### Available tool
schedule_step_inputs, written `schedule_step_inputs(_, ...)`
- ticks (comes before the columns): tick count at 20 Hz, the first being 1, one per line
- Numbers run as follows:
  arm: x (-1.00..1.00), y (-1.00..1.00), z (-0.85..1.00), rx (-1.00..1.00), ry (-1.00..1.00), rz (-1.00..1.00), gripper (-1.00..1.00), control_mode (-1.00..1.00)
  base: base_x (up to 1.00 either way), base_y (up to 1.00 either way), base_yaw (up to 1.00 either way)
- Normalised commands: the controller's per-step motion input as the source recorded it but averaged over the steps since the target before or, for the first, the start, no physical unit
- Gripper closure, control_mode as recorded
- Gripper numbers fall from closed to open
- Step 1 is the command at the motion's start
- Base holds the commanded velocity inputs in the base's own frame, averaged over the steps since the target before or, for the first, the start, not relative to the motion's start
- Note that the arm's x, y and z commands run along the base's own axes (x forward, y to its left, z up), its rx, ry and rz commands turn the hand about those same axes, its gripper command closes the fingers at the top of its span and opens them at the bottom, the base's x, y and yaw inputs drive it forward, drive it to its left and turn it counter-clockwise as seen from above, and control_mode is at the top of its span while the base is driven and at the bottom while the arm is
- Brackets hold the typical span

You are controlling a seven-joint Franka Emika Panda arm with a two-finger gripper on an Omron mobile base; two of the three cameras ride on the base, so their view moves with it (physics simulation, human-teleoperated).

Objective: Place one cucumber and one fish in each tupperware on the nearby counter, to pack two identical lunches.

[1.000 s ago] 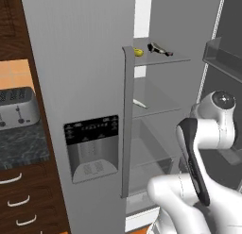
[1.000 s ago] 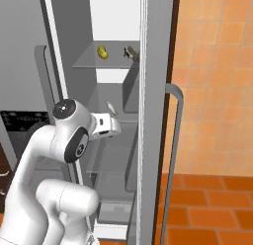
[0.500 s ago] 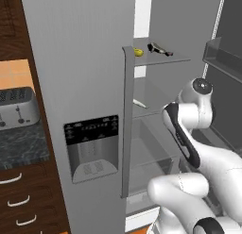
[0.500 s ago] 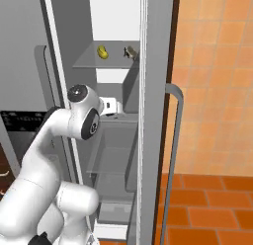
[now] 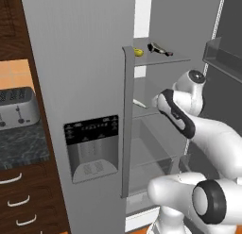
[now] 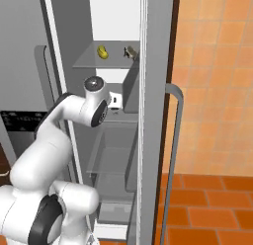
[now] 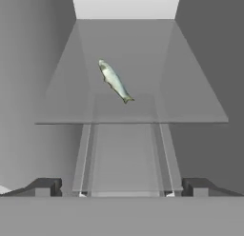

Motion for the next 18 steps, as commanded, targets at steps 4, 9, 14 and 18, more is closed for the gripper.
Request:
schedule_step_inputs(4, 0.70, 0.27, -0.29, 0.00, 0.00, -0.05, -1.00, -1.00, 0.00, 0.00, 0.00)
schedule_step_inputs(9, 0.80, 0.04, -0.20, 0.00, 0.03, -0.02, -1.00, -1.00, 0.00, 0.00, 0.00)
schedule_step_inputs(14, 0.71, 0.00, -0.31, 0.00, 0.06, 0.00, -1.00, -1.00, 0.00, 0.00, 0.00)
schedule_step_inputs(18, 0.57, 0.01, -0.34, 0.00, 0.05, 0.00, -1.00, -1.00, 0.00, 0.00, 0.00)
